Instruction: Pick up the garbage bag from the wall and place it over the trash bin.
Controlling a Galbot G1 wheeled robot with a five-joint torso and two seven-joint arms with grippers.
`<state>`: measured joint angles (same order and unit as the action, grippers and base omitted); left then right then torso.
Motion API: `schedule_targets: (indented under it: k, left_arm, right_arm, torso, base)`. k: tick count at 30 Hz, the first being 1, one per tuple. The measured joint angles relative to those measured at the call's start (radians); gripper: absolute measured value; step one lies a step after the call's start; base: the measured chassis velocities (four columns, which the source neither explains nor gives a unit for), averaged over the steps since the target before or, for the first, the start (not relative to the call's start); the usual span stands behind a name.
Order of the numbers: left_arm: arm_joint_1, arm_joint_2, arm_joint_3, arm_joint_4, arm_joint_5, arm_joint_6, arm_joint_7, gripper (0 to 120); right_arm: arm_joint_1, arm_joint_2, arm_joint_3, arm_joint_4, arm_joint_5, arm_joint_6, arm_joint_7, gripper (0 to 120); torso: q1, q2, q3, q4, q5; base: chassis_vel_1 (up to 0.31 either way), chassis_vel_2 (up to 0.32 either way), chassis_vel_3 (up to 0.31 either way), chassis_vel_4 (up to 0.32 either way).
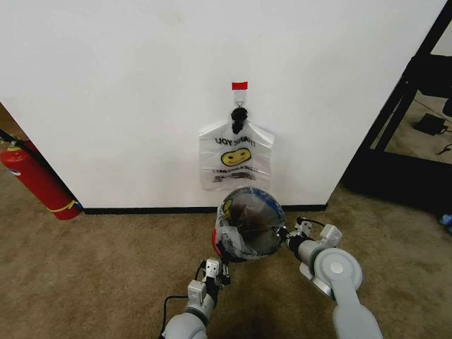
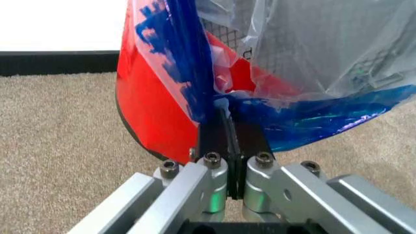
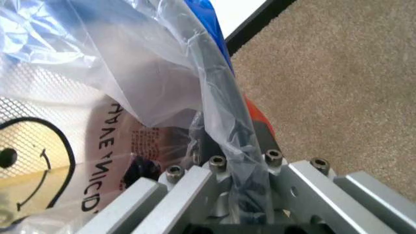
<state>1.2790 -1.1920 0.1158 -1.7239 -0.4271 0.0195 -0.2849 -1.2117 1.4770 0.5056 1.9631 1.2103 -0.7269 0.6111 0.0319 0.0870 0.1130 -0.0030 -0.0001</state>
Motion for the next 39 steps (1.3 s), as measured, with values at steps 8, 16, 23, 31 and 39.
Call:
schedule_targets:
  k: [8, 16, 23, 31, 39]
  left_arm:
    - [0.038, 0.023, 0.001, -0.059, 0.058, 0.019, 0.004, 16]
    - [0.097, 0.106, -0.007, -0.167, 0.156, 0.063, 0.043, 43]
    - [0.149, 0.174, -0.017, -0.248, 0.208, 0.070, 0.072, 72]
    - [0.192, 0.163, -0.105, -0.320, 0.134, -0.044, 0.001, 97]
    - [0.177, 0.110, -0.192, -0.366, -0.022, -0.104, 0.008, 100]
  right_arm:
    - [0.011, -0.003, -0.003, -0.026, -0.017, 0.000, -0.004, 0]
    - [0.028, -0.015, 0.004, -0.063, -0.052, 0.009, -0.023, 0]
    - [0.061, -0.010, 0.003, -0.106, -0.067, 0.014, -0.027, 0]
    - [0.048, 0.001, -0.030, -0.136, -0.121, 0.025, -0.042, 0]
    - [0.004, 0.041, -0.055, -0.159, -0.175, 0.020, -0.052, 0]
  torso:
    - [0.000, 0.000, 0.000, -0.0001, 0.0000]
    - [0.000, 0.000, 0.000, -0.0001, 0.0000]
    - [0.000, 0.000, 0.000, -0.0001, -0.0001]
    - [0.000, 0.000, 0.000, 0.0002, -0.0001]
    - [0.000, 0.000, 0.000, -0.0001, -0.0002]
  base:
    - [0.000, 0.000, 0.000, 0.000]
    - [0.000, 0.000, 0.000, 0.000]
    - [0.000, 0.000, 0.000, 0.000]
    - [0.000, 0.000, 0.000, 0.000]
    - [0.000, 0.000, 0.000, 0.000]
